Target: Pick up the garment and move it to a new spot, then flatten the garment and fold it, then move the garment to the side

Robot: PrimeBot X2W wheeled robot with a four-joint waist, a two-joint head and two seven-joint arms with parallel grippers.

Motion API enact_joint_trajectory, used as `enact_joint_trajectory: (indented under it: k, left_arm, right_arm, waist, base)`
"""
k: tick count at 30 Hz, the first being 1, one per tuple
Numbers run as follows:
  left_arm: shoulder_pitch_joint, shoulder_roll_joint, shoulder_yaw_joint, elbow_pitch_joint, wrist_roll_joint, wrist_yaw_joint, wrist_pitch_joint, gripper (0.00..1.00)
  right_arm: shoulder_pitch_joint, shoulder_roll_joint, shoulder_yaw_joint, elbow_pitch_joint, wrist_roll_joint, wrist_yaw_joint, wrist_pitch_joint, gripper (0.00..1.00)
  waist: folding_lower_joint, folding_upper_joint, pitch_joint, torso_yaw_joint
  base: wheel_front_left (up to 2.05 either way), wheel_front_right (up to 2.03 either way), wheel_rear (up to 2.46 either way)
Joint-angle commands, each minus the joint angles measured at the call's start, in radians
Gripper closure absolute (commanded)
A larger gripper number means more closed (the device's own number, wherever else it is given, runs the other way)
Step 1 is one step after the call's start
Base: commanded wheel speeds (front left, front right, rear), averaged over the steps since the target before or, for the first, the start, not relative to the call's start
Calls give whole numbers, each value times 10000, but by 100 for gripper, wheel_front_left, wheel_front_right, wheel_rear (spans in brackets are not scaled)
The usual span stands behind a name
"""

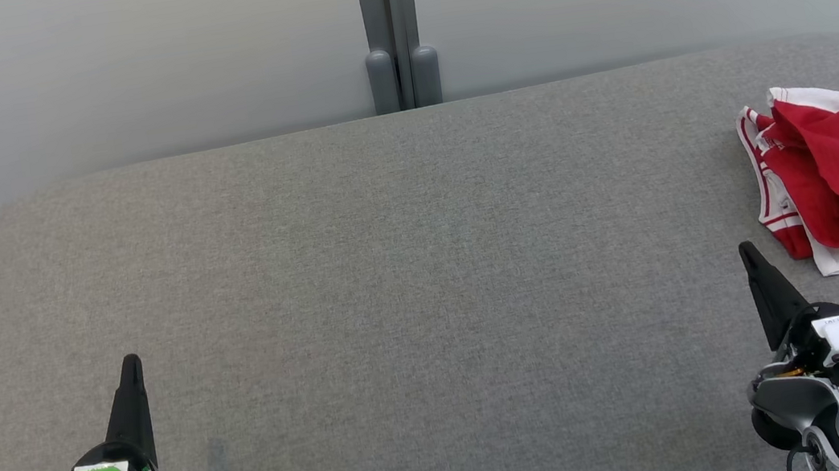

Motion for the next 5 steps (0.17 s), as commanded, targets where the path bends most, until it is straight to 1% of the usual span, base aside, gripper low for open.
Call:
enact_joint_trajectory:
  k: [1, 5]
  left_arm:
    - [-147, -19, 29, 20, 63, -29, 21, 100]
    - [-148, -26, 42, 20, 73, -29, 37, 100]
  right_arm:
    - [-57, 24, -32, 22, -68, 0, 52, 100]
    - [-58, 29, -42, 21, -81, 0, 57, 100]
  waist:
    - [0, -1, 0, 0]
    - [0, -1, 0, 0]
  base:
    - [0, 0, 0]
    - [0, 0, 0]
